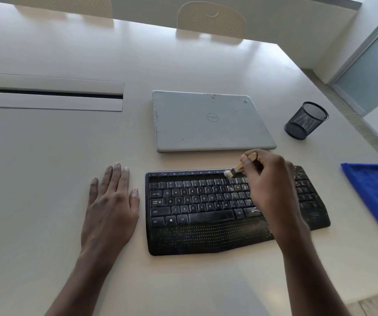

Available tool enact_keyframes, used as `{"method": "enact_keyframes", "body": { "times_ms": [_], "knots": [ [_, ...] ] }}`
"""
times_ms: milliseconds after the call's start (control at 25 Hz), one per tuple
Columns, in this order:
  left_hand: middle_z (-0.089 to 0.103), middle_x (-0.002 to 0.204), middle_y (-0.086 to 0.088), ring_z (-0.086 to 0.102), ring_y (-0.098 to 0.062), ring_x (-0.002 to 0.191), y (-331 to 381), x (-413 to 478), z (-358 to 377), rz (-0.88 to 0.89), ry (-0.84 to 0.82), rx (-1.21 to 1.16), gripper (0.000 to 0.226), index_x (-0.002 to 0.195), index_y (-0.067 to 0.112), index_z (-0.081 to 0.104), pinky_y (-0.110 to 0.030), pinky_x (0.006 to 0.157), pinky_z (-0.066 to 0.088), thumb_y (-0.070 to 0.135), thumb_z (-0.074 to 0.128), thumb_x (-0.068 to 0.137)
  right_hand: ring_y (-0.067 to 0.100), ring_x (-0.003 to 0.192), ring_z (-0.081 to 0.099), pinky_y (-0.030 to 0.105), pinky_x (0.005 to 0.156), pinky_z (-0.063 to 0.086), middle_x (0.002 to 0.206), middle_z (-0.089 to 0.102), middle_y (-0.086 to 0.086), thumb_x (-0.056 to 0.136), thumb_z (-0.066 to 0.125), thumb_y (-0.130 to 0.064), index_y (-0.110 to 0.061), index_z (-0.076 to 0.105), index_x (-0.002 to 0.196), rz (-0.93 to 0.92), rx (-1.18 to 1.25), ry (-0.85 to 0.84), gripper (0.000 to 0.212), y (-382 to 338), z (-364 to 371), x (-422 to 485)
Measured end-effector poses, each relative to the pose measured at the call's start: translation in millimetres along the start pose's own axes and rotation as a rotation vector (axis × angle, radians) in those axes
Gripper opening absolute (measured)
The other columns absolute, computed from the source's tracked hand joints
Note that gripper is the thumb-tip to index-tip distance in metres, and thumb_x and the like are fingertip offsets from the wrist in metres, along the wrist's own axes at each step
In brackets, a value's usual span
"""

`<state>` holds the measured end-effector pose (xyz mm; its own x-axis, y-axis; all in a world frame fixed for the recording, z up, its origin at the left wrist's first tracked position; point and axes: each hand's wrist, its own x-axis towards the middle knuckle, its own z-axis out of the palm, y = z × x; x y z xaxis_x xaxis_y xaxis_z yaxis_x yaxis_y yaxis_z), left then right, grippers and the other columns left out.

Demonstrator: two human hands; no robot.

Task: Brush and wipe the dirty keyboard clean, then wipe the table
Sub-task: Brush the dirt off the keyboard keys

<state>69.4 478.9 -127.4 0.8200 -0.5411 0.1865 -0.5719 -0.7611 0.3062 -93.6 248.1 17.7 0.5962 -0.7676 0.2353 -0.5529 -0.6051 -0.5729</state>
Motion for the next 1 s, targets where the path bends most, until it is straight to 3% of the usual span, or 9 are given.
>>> {"method": "enact_keyframes", "body": {
  "times_ms": [120,240,400,480,600,680,840,920,1000],
  "knots": [
    [0.031,0.169,-0.011,0.022,-0.023,0.16,1,0,0,-0.002,0.001,-0.007,0.066,0.16,0.009,0.038,-0.049,0.131,0.015,0.039,0.029,0.102,0.002,0.061,0.059,0.006,0.052,0.042,0.07,0.066,-0.007,0.104,0.061,-0.025,-0.016,0.072,0.084,0.046,-0.053,-0.06,0.024,5,-3,-2],
    [0.031,0.169,-0.011,0.022,-0.023,0.16,1,0,0,-0.002,0.0,-0.007,0.065,0.16,0.009,0.038,-0.049,0.131,0.015,0.039,0.03,0.103,-0.001,0.065,0.06,0.005,0.05,0.041,0.072,0.067,-0.006,0.103,0.061,-0.025,-0.015,0.074,0.088,0.037,-0.046,0.031,0.023,4,-5,1],
    [0.03,0.17,-0.011,0.022,-0.022,0.16,1,0,0,-0.003,-0.006,-0.006,0.066,0.16,0.009,0.038,-0.048,0.131,0.015,0.039,0.029,0.102,0.0,0.072,0.067,0.005,0.061,0.047,0.078,0.072,-0.009,0.102,0.063,-0.027,-0.019,0.076,0.093,0.002,0.061,-0.001,0.017,7,4,5],
    [0.03,0.17,-0.011,0.022,-0.022,0.16,1,0,-1,-0.002,-0.004,-0.007,0.066,0.16,0.008,0.038,-0.048,0.131,0.014,0.039,0.029,0.103,0.005,0.073,0.071,0.015,0.065,0.054,0.077,0.072,-0.009,0.103,0.063,-0.027,-0.02,0.075,0.091,0.038,0.082,-0.027,0.018,10,5,8],
    [0.03,0.17,-0.011,0.021,-0.021,0.16,1,0,-1,-0.004,-0.006,-0.009,0.067,0.161,0.009,0.037,-0.049,0.131,0.015,0.04,0.028,0.102,-0.003,0.062,0.062,0.003,0.053,0.042,0.07,0.062,-0.009,0.104,0.06,-0.021,-0.013,0.072,0.091,0.071,-0.027,0.034,0.02,8,-3,14],
    [0.03,0.17,-0.011,0.021,-0.021,0.16,1,0,-1,-0.006,-0.008,-0.008,0.067,0.161,0.009,0.037,-0.048,0.131,0.015,0.04,0.028,0.102,-0.005,0.061,0.061,0.002,0.054,0.043,0.068,0.06,-0.012,0.104,0.06,-0.021,-0.015,0.07,0.09,0.055,-0.016,0.047,0.018,5,-7,15],
    [0.03,0.17,-0.011,0.021,-0.022,0.16,1,0,-1,-0.003,-0.004,-0.012,0.066,0.16,0.009,0.038,-0.048,0.131,0.014,0.039,0.029,0.103,0.012,0.076,0.073,0.028,0.071,0.061,0.079,0.074,-0.006,0.101,0.065,-0.027,-0.02,0.077,0.095,0.087,0.138,-0.095,0.015,3,1,14],
    [0.03,0.17,-0.011,0.021,-0.022,0.16,1,0,-1,-0.002,-0.005,-0.013,0.066,0.16,0.009,0.038,-0.048,0.131,0.014,0.039,0.029,0.102,0.007,0.07,0.069,0.022,0.064,0.056,0.077,0.072,-0.004,0.102,0.063,-0.025,-0.017,0.077,0.097,0.096,0.061,-0.056,0.017,9,-1,16],
    [0.031,0.169,-0.011,0.022,-0.022,0.16,2,0,-1,-0.002,-0.005,-0.011,0.066,0.16,0.008,0.038,-0.049,0.131,0.015,0.039,0.029,0.102,0.0,0.063,0.058,0.02,0.052,0.039,0.073,0.066,0.0,0.104,0.061,-0.022,-0.01,0.076,0.096,0.082,-0.075,0.052,0.021,15,-8,15]
  ]
}}
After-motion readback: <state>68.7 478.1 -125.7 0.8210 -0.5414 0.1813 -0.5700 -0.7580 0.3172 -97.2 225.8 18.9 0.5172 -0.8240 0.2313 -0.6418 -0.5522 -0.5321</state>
